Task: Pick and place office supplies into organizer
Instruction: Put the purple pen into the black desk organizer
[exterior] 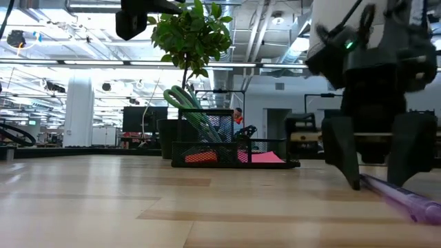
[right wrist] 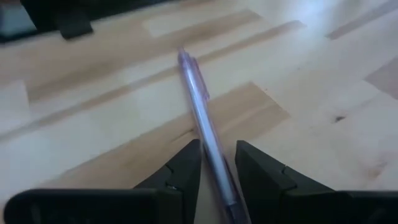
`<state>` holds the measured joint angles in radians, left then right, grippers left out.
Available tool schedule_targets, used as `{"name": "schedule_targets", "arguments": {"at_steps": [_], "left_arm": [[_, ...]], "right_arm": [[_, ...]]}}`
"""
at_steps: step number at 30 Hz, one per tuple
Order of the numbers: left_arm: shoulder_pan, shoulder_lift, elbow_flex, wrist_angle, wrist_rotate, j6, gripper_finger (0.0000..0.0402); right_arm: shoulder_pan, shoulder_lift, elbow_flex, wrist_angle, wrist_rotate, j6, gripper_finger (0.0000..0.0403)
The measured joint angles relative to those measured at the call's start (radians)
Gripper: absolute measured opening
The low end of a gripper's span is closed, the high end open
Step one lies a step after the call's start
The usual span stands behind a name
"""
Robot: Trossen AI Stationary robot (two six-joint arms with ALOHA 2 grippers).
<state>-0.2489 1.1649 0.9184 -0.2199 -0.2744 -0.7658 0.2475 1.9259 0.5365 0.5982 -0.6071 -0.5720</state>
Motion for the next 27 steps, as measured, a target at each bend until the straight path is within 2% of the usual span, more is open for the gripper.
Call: {"name": "schedule_targets", "arguments": {"at_steps": [3, 9, 17, 21, 27], "left_arm": [[0.000, 0.000, 0.000, -0.004, 0.000, 0.000, 0.0071], [0.000, 0.000, 0.000, -0.011, 0.001, -0.001, 0.0071], [0.000, 0.000, 0.000, -0.007, 0.003, -0.007, 0.0071], [0.000, 0.000, 0.000, 0.001, -0.031, -0.001, 0.0071], [0.001, 0.000, 0.000, 0.009, -0.095, 0.048, 0.0071]], "right_arm": [[-0.009, 0.079, -0.002, 0.120, -0.096, 0.028, 0.0098], [-0.024, 0.172, -0.004, 0.316, -0.113, 0.030, 0.0081], [-0.024, 0.173, -0.005, 0.321, -0.115, 0.024, 0.0030], [-0.007, 0.173, -0.005, 0.333, -0.105, 0.025, 0.0027], [0.001, 0.182, -0.003, 0.421, -0.059, 0.217, 0.0027]]}}
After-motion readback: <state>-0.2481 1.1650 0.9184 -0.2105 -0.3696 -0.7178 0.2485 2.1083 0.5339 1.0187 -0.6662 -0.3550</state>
